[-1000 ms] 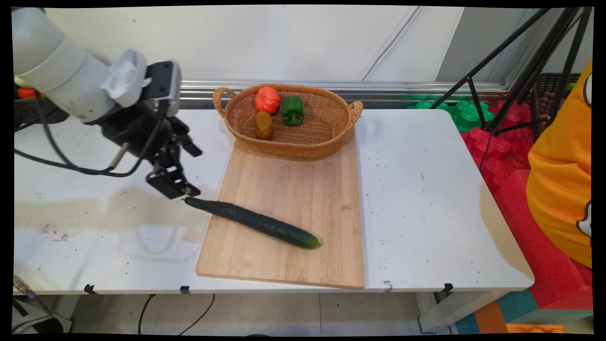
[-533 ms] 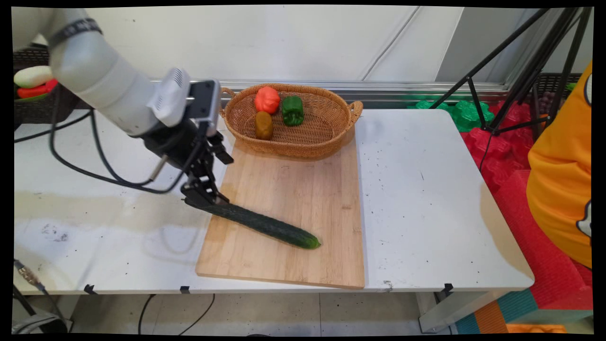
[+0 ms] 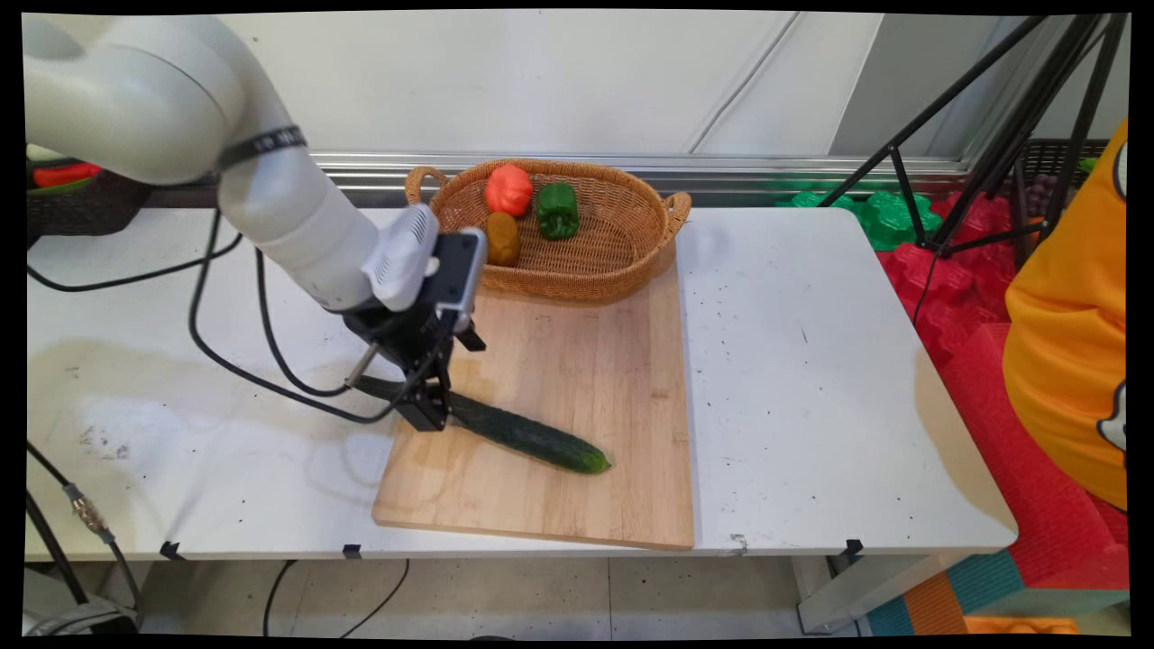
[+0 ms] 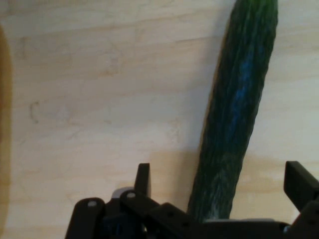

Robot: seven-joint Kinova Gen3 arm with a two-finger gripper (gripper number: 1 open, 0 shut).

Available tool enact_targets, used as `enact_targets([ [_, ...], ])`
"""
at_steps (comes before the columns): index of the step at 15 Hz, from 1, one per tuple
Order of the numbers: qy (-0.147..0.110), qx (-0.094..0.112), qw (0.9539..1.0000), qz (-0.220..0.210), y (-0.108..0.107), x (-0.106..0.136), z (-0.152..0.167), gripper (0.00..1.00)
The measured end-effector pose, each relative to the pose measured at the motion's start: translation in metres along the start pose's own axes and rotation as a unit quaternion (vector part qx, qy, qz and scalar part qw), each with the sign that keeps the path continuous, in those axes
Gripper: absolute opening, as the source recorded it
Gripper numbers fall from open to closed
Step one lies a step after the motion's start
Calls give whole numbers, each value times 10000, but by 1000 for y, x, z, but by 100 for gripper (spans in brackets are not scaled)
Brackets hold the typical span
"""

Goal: Pick up the cucumber from the cutting board

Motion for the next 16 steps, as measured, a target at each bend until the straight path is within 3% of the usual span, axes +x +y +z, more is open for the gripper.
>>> enact_targets([
  [12,-155,-272,9974,643,1,14,60,100],
  [13,-154,-282,9971,686,1,15,62,0],
  [16,-128,-296,9961,823,3,18,64,0],
])
